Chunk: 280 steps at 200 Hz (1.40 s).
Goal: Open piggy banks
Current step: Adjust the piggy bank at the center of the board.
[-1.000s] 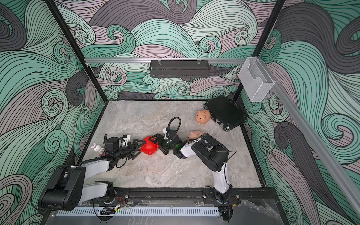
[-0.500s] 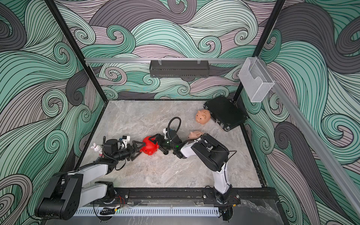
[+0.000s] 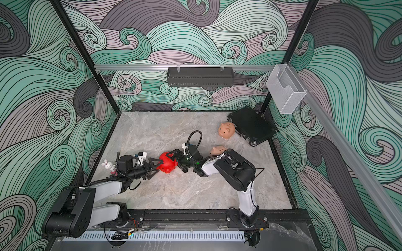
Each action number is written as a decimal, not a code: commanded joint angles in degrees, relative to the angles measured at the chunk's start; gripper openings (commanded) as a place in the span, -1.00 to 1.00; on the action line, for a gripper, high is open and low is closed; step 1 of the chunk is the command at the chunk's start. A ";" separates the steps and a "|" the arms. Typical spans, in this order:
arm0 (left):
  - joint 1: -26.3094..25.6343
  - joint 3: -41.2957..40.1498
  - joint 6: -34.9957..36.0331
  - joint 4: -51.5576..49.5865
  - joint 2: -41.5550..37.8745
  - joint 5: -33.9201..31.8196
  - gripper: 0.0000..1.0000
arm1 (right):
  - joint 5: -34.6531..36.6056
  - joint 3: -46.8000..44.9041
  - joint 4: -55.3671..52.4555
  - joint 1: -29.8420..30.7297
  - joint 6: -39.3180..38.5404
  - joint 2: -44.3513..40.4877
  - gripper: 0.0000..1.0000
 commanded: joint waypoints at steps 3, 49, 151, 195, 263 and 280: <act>-0.69 0.68 0.25 1.97 1.16 0.75 0.78 | 1.84 -2.67 -11.41 -0.20 -0.17 3.57 0.75; -1.31 1.13 0.32 2.32 1.95 0.45 0.62 | 1.77 -2.59 -11.27 -0.20 -0.08 3.64 0.74; -1.40 1.90 1.56 -2.81 -0.82 -1.67 0.32 | 1.34 -2.70 -7.83 -0.47 -2.57 0.48 0.90; -1.38 2.98 2.99 -8.37 -4.50 -3.45 0.31 | 7.32 -3.83 -17.08 -0.55 -13.00 -10.17 0.98; -1.70 10.47 10.19 -31.20 -9.81 -10.64 0.28 | 18.32 -2.58 -39.39 -0.64 -31.24 -24.96 0.98; -2.14 13.01 12.29 -35.36 -8.60 -11.19 0.27 | 19.67 -3.19 -40.84 -0.64 -34.35 -28.08 0.98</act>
